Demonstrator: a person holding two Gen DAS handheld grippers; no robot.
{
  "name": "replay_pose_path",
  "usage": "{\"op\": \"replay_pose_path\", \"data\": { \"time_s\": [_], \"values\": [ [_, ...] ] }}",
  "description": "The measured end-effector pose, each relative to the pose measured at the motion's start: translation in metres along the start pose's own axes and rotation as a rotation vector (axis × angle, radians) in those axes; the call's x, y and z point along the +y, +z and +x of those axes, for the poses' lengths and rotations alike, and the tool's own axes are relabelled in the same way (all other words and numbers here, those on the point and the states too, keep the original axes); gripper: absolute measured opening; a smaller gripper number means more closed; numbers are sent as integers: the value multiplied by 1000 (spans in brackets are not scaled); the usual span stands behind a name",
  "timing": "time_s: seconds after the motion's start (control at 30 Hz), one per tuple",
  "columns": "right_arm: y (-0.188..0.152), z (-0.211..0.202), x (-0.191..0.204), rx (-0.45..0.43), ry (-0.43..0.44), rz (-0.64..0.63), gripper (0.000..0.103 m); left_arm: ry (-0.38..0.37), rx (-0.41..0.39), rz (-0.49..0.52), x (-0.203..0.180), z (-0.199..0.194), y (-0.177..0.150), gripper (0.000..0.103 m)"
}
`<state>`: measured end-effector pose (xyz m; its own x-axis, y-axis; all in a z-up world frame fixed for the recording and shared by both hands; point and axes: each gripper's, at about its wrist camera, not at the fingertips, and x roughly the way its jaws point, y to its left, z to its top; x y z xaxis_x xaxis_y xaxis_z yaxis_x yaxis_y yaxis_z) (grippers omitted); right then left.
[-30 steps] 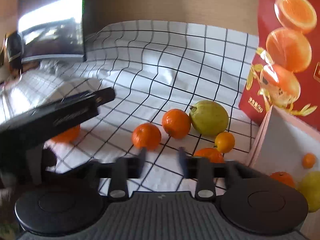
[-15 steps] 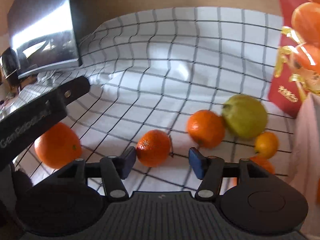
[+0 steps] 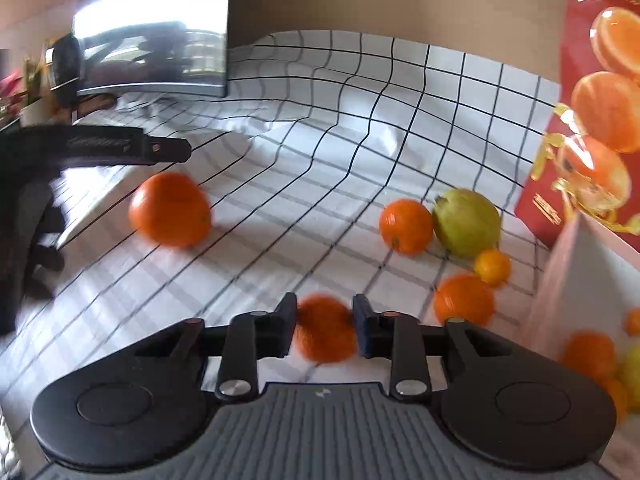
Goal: Organize fruits
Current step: 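Grasp the large orange with the left tool while the right tool lifts the tangerine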
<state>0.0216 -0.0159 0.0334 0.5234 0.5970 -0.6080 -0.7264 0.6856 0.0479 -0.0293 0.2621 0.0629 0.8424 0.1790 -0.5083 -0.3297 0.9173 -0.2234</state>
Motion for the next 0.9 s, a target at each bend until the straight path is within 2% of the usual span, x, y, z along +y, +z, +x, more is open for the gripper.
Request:
{"op": "replay_pose_path", "data": {
  "time_s": [0.13, 0.23, 0.3, 0.37, 0.43, 0.53, 0.67, 0.73, 0.8, 0.87, 0.9],
  "values": [
    [-27, -37, -2, -2, 7, -16, 13, 3, 16, -36, 14, 5, -5, 51],
    [-40, -49, -7, 7, 16, -7, 13, -11, -4, -50, 17, 6, -8, 51],
    [-45, -51, -7, 3, 27, 0, 15, -10, -12, -52, 17, 5, -9, 51],
    [-49, -49, -6, -8, 28, -9, 28, -20, -13, -52, 15, 5, -10, 51],
    [-53, -43, -4, -25, 44, -10, 33, -40, -15, -49, 14, 2, -13, 51],
    [-56, -44, -1, -67, 52, 1, 33, -78, -13, -56, 11, -1, -18, 51],
    [-55, -46, 5, -69, 117, 21, 33, -114, 2, -61, 4, -4, -22, 51],
    [-52, -45, 12, -71, 124, 7, 34, -128, 7, -43, -4, -8, -26, 55],
    [-49, -42, 22, -71, 143, -11, 36, -108, 7, 15, -14, -12, -30, 59],
    [-48, -37, 33, -54, 177, -25, 43, -99, 5, 49, -19, -15, -33, 61],
    [-48, -32, 39, -36, 195, -33, 43, -97, 6, 55, -20, -16, -35, 62]
  ]
}}
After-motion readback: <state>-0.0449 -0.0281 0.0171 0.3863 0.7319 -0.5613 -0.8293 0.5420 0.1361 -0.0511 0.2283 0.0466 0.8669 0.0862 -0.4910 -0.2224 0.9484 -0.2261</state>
